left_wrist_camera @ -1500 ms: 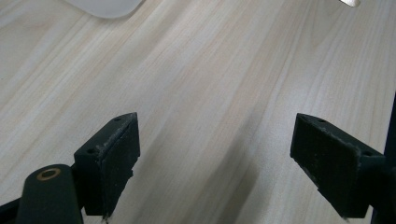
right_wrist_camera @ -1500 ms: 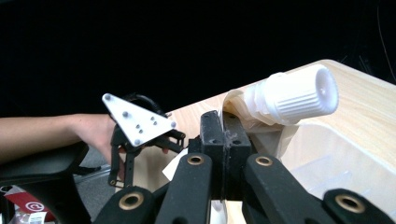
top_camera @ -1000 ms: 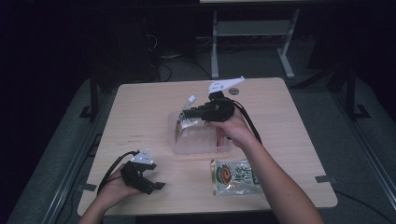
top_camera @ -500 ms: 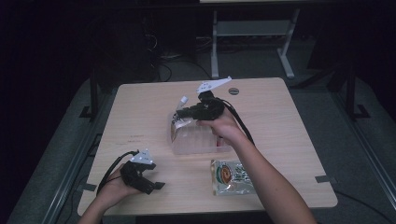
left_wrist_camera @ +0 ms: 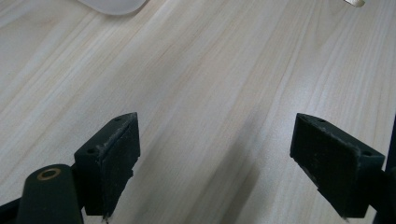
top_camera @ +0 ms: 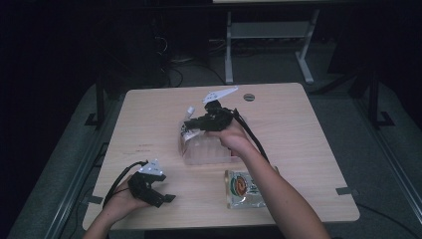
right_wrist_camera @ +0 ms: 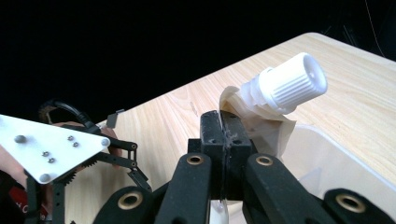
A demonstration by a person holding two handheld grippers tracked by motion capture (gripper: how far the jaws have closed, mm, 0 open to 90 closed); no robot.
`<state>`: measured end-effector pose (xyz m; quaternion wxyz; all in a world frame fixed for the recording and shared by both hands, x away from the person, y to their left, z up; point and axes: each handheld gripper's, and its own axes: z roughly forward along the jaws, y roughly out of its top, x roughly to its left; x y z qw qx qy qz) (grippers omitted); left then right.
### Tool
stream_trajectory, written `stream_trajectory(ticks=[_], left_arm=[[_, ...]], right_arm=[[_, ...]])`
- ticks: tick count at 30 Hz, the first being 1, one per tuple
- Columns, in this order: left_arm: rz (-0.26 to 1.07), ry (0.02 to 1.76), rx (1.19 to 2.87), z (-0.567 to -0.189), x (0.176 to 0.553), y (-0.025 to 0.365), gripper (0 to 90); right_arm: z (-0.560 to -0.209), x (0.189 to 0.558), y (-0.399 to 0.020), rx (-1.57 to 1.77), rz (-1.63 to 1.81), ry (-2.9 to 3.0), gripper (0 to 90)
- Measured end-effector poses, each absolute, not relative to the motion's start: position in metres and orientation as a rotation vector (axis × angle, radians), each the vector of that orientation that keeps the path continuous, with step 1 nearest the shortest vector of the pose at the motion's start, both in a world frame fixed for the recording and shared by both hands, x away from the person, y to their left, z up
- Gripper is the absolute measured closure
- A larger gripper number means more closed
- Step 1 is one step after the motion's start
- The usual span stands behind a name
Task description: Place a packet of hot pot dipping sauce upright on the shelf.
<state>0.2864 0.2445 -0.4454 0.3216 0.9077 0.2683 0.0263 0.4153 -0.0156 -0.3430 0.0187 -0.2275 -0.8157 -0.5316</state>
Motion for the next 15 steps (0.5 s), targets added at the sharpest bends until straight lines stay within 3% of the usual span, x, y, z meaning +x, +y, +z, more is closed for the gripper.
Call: stream_trajectory(ticks=[15], left_arm=[[0.068, 0.697, 2.395, -0.446, 0.287, 0.245, 15.6]], right_arm=[[-0.367, 0.422, -0.005, -0.778, -1.564, -2.570, 88.6]])
